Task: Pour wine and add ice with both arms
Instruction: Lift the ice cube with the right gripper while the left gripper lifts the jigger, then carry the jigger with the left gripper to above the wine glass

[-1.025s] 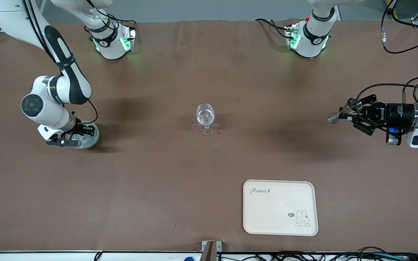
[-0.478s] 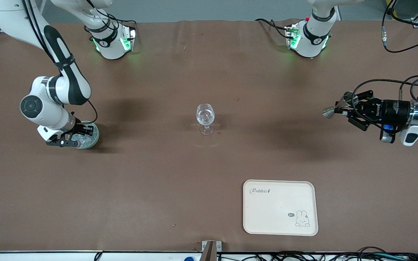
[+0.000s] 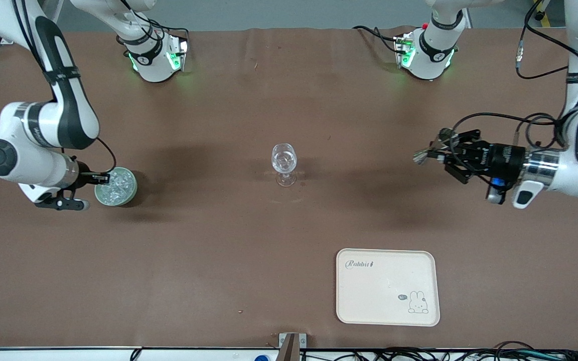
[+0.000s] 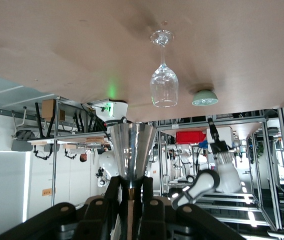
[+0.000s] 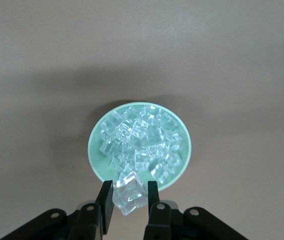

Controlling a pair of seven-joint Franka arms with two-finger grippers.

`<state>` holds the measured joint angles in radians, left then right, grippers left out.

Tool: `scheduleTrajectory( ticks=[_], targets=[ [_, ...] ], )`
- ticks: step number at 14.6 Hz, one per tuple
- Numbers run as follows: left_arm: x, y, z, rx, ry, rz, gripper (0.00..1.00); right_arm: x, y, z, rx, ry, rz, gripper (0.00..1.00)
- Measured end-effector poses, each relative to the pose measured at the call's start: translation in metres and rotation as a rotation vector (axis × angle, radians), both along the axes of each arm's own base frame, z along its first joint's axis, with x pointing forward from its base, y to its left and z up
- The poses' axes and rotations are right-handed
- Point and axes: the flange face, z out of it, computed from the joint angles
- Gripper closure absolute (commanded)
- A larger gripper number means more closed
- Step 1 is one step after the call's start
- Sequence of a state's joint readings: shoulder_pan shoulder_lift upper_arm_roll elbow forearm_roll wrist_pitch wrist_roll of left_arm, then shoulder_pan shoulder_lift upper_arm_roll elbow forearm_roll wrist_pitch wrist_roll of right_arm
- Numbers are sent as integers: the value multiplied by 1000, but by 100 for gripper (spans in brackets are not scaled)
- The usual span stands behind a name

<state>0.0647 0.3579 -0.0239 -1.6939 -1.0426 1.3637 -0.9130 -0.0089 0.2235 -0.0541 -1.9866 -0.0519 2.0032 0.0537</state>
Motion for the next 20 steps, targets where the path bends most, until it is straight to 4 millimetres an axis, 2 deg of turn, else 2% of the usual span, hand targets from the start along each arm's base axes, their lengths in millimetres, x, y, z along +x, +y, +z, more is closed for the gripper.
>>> scheduleTrajectory(
  ticks=[3, 6, 9, 11, 13, 17, 20],
  targets=[
    [-3, -63, -1, 48, 6, -15, 99, 4, -5, 75, -3, -43, -15, 99],
    [-15, -119, -6, 93, -11, 1, 99, 5, -14, 171, -4, -124, -37, 98],
    [-32, -154, -13, 124, -35, 9, 99, 0, -18, 263, 6, -190, -55, 99],
    [-39, -170, -16, 169, -50, -3, 99, -7, -20, 303, 24, -229, -64, 100],
    [-45, -183, -18, 214, -75, -24, 99, -11, -21, 320, 27, -236, -68, 100],
    [-55, -208, -22, 255, -109, -35, 99, -10, -21, 316, 29, -226, -68, 99],
    [-64, -230, -33, 327, -142, -38, 99, -8, -21, 314, 29, -222, -67, 99]
  ],
)
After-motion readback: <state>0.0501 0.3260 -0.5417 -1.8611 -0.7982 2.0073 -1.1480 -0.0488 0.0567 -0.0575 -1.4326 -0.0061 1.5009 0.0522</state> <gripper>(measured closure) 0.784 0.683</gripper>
